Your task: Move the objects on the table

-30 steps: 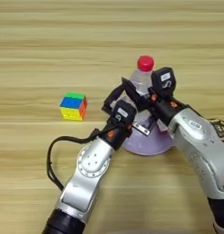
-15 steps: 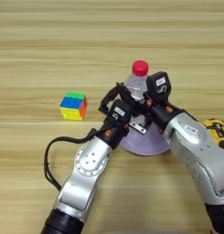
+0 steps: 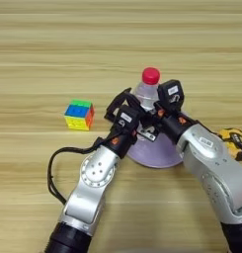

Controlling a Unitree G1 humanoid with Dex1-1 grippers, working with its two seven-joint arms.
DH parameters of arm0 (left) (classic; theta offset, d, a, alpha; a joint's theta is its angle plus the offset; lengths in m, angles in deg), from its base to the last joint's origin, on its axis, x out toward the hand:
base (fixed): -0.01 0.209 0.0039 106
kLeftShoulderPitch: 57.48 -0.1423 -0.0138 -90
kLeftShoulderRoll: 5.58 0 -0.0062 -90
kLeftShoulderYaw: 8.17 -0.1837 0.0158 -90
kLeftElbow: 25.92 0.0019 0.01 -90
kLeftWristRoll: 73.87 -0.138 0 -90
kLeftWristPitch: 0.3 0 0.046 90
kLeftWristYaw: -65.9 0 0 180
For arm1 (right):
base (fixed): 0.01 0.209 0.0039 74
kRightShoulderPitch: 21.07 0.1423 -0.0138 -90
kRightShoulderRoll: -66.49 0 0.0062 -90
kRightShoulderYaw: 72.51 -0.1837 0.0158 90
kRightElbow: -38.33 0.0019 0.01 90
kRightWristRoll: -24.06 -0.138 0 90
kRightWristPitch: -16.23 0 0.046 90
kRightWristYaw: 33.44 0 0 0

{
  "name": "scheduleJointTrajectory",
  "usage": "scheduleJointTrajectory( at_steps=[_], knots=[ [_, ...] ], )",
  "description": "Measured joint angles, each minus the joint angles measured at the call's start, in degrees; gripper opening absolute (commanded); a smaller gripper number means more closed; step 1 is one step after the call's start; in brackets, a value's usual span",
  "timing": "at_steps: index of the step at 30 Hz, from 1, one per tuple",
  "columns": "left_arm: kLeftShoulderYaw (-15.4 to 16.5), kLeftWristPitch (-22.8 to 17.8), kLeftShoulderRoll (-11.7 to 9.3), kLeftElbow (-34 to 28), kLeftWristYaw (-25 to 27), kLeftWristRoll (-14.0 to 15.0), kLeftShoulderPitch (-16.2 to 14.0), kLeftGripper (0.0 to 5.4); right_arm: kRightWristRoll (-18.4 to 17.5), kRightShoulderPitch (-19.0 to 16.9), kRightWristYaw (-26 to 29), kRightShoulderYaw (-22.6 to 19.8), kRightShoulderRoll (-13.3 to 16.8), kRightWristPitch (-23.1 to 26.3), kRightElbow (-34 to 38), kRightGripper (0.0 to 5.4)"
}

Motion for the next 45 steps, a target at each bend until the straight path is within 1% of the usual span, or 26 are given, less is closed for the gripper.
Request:
scheduleJointTrajectory(
  at_steps=[4,5,15,28,33,43,44,45],
  knots=[
    [0.04,0.73,0.21,0.99,0.05,0.11,0.39,5.4,0.01,0.0,-0.14,-0.17,-0.18,0.42,0.0,3.18],
    [0.04,0.78,0.24,1.15,0.1,0.18,0.39,5.22,0.02,0.0,-0.21,-0.2,-0.26,0.68,0.0,3.18],
    [0.03,1.86,0.27,1.7,1.23,0.77,0.41,4.41,0.02,0.02,-0.54,-0.32,-0.87,0.89,0.09,3.16],
    [0.01,2.55,0.4,1.7,1.98,0.78,0.38,3.56,0.04,0.26,-0.64,-0.52,-1.44,0.87,0.13,3.14],
    [0.06,2.55,0.4,1.7,2.1,0.78,0.38,3.44,0.09,0.26,-0.64,-0.52,-1.45,0.87,0.13,3.14],
    [0.12,2.54,0.41,1.7,2.15,1.21,0.37,3.42,0.2,0.26,-0.64,-0.51,-1.49,0.85,0.13,3.14],
    [0.12,2.54,0.41,1.7,2.15,1.24,0.37,3.42,0.26,0.26,-0.63,-0.5,-1.49,0.83,0.13,3.43],
    [0.12,2.55,0.41,1.7,2.15,1.26,0.37,3.42,0.33,0.26,-0.62,-0.48,-1.49,0.81,0.13,3.52]
  ],
)
